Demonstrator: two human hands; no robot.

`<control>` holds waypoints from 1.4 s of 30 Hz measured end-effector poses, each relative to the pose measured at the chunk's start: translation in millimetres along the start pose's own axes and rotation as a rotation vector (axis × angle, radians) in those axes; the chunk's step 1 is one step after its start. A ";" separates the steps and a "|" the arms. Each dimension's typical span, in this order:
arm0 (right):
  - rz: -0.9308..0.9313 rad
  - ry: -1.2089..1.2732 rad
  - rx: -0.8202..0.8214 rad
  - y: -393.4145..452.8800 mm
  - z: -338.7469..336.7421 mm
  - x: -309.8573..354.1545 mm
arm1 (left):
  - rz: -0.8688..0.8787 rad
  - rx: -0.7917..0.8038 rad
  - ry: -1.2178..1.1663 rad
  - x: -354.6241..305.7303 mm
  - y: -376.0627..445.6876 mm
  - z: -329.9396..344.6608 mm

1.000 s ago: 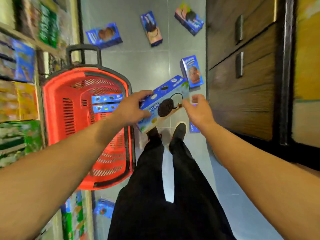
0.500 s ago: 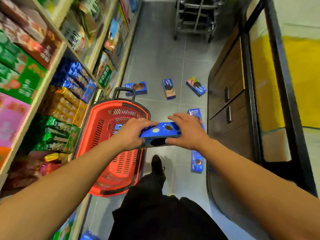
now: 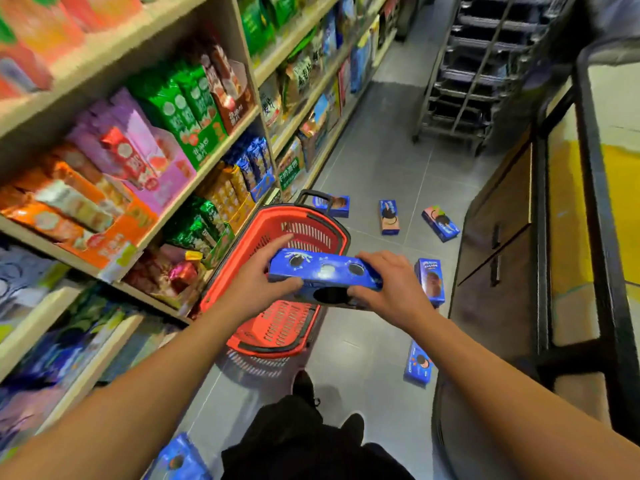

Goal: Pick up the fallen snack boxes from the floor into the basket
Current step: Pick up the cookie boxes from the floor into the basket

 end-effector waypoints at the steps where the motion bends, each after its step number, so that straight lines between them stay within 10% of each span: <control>1: -0.017 -0.006 0.004 -1.2 1.7 9.8 | -0.017 -0.018 -0.030 1.2 -10.9 -4.7; 24: 0.314 0.558 -0.235 21.7 145.1 202.8 | -0.193 -0.223 -0.244 148.0 -79.4 -182.5; 42: 0.700 0.641 -0.106 125.4 209.0 93.0 | -0.506 -0.044 -0.129 230.4 70.2 -139.2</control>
Point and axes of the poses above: each hand's wrist, its own y-axis towards the middle knuckle, its own z-axis out of the palm, x = y × z, the point moved 3 cm from there along y, towards the middle knuckle, and after that the axes turned 5 degrees about -y, right-handed, at the moved point
